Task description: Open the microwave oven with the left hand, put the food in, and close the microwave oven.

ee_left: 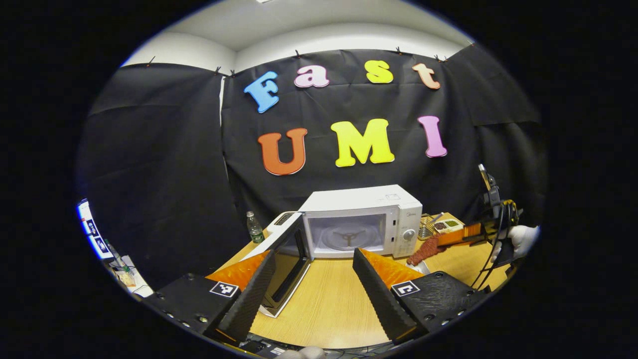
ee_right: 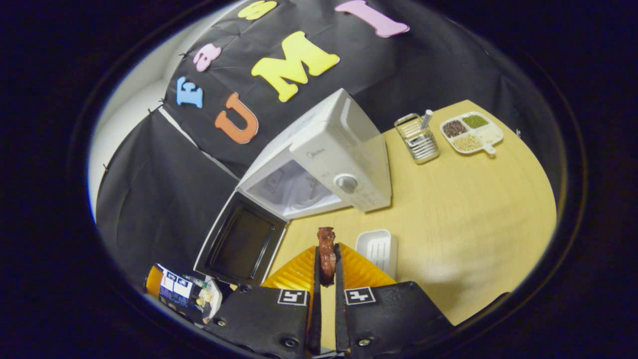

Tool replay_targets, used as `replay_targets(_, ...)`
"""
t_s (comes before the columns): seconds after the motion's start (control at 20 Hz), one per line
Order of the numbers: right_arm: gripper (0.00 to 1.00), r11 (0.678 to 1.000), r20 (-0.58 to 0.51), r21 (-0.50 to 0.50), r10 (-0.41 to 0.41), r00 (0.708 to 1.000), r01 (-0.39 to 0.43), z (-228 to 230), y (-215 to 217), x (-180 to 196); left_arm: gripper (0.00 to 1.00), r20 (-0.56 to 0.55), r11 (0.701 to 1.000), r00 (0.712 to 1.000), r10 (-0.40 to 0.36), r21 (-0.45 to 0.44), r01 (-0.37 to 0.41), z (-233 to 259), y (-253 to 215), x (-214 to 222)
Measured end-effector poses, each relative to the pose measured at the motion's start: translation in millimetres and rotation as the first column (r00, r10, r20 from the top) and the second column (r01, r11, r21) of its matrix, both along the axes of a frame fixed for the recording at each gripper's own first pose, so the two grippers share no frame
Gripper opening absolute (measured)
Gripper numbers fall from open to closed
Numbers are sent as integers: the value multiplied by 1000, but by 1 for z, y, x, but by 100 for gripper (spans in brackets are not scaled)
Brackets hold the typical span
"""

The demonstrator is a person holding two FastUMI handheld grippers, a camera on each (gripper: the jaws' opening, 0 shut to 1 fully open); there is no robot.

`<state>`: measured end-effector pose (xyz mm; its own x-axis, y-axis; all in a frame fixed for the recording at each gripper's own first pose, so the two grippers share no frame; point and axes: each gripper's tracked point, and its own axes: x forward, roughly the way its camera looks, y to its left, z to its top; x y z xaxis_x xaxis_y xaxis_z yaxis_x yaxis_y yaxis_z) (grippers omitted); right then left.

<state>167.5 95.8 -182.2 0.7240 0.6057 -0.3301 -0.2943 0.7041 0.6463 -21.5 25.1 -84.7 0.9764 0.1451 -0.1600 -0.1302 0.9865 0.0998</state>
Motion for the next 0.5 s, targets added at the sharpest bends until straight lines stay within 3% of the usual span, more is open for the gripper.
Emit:
replay_targets(0.2,14,990,54,95,-110,993,104,31,59,3,95,-2,996,996,-92,-3,92,-4,24,-5)
replay_targets(0.5,14,938,87,219,-294,952,270,42,130,41,95,18,992,992,-125,-10,125,-8,52,-6)
